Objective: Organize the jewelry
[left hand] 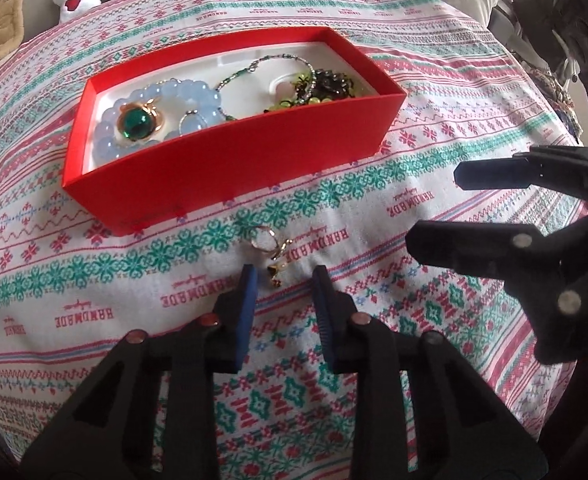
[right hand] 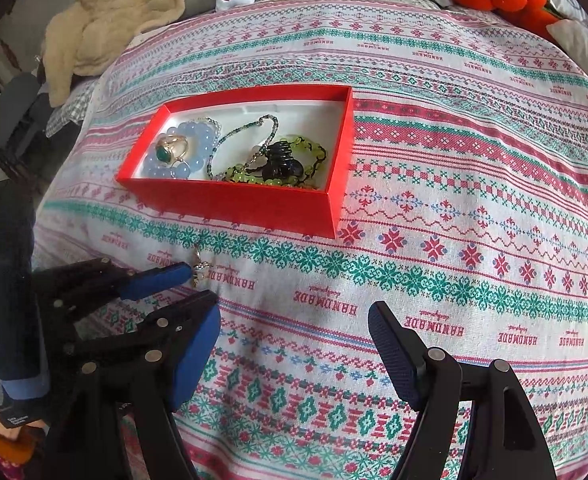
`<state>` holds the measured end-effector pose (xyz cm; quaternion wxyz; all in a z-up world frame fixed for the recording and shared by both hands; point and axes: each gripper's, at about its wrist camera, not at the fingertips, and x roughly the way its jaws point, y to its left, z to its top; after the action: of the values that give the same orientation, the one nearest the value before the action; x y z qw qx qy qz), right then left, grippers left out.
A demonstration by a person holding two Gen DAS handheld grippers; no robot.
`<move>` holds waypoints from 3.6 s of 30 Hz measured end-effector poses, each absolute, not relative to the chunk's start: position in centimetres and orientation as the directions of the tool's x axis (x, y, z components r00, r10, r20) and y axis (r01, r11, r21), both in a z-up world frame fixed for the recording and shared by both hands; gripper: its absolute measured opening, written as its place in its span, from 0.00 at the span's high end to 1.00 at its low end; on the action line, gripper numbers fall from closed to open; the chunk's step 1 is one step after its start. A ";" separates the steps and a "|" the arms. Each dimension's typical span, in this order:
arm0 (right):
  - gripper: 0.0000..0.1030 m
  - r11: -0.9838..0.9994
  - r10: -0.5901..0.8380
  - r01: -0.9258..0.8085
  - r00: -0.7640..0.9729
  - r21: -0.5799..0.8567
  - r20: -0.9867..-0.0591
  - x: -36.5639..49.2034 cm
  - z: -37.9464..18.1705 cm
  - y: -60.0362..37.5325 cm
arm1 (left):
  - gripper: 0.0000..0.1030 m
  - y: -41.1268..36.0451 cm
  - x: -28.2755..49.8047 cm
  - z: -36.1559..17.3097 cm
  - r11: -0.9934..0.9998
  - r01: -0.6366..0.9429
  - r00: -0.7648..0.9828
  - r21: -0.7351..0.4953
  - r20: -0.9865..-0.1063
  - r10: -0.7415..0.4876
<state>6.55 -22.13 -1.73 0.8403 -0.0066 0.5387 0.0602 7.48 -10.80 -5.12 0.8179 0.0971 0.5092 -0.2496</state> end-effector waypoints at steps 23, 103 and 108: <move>0.25 0.990 0.099 -0.132 0.394 0.051 -0.914 7.2 -2.6 -20.2 | 0.95 -8.8 5.3 -4.2 0.831 0.548 0.307 -0.093 -0.902 -0.304; 0.86 0.975 0.185 -0.179 0.339 0.130 -0.922 10.2 -4.1 -13.1 | 0.95 0.4 8.6 -0.1 0.956 0.256 0.413 -0.143 -0.878 -0.242; 0.86 0.979 0.193 -0.136 0.425 0.149 -0.884 10.3 -1.1 -15.6 | 0.95 -0.9 9.8 1.4 0.943 0.275 0.448 -0.187 -0.843 -0.298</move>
<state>10.30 -15.63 -1.06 0.8436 0.0273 0.5274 0.0975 9.84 -0.86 1.41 0.8509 -0.0116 0.4975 -0.1685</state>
